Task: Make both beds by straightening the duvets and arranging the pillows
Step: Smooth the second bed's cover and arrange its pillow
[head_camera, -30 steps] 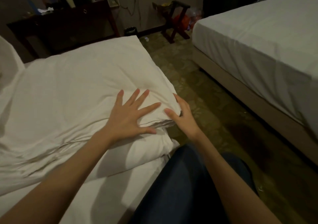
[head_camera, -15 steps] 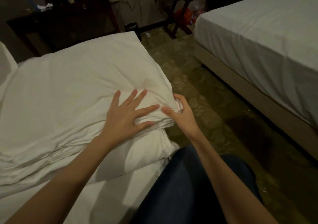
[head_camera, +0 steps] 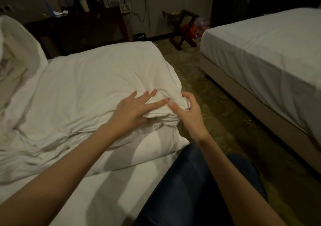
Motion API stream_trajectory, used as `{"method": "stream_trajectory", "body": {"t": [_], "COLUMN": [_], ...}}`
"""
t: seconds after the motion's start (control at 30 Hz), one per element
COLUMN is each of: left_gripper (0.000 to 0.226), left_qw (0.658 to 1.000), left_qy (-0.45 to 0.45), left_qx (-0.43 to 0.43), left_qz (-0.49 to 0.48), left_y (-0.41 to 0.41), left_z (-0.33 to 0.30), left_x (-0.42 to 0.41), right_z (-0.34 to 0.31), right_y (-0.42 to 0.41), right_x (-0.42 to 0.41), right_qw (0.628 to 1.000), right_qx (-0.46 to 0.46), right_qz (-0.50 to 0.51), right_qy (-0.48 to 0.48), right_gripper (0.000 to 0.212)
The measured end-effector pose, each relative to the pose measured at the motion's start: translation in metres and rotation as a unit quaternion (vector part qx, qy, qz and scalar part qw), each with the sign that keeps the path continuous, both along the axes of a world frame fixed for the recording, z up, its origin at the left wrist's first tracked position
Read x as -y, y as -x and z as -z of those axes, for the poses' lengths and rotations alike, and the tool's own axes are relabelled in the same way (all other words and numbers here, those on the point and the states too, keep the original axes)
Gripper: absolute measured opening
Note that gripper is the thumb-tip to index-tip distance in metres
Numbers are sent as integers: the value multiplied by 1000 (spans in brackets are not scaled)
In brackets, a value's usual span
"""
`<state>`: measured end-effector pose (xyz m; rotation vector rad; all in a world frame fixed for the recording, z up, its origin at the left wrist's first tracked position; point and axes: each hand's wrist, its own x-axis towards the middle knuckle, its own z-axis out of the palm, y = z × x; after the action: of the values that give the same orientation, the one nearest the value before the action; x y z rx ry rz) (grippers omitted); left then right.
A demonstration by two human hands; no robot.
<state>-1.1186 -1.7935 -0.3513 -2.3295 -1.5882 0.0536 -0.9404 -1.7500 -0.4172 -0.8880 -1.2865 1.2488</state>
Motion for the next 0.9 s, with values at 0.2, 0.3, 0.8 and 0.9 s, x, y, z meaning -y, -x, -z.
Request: {"method": "stream_trajectory", "body": {"t": [0.2, 0.3, 0.8, 0.9], "left_gripper": [68, 73, 43, 27], "left_qw": [997, 996, 976, 942], "left_qy": [44, 55, -174, -264], "left_qx": [43, 27, 87, 178], "left_qz": [49, 67, 93, 105], "left_y": [22, 32, 29, 47], "left_z": [-38, -60, 53, 72], "left_x": [26, 40, 60, 83], "right_z": [-20, -29, 25, 25], "right_y": [6, 14, -10, -8], "right_x": [35, 55, 47, 41], "right_qw": [1000, 999, 997, 998], "right_qx": [18, 11, 63, 48], "right_qz": [8, -3, -6, 5], "right_qy": [-23, -37, 33, 29], "right_gripper": [36, 32, 31, 32]}}
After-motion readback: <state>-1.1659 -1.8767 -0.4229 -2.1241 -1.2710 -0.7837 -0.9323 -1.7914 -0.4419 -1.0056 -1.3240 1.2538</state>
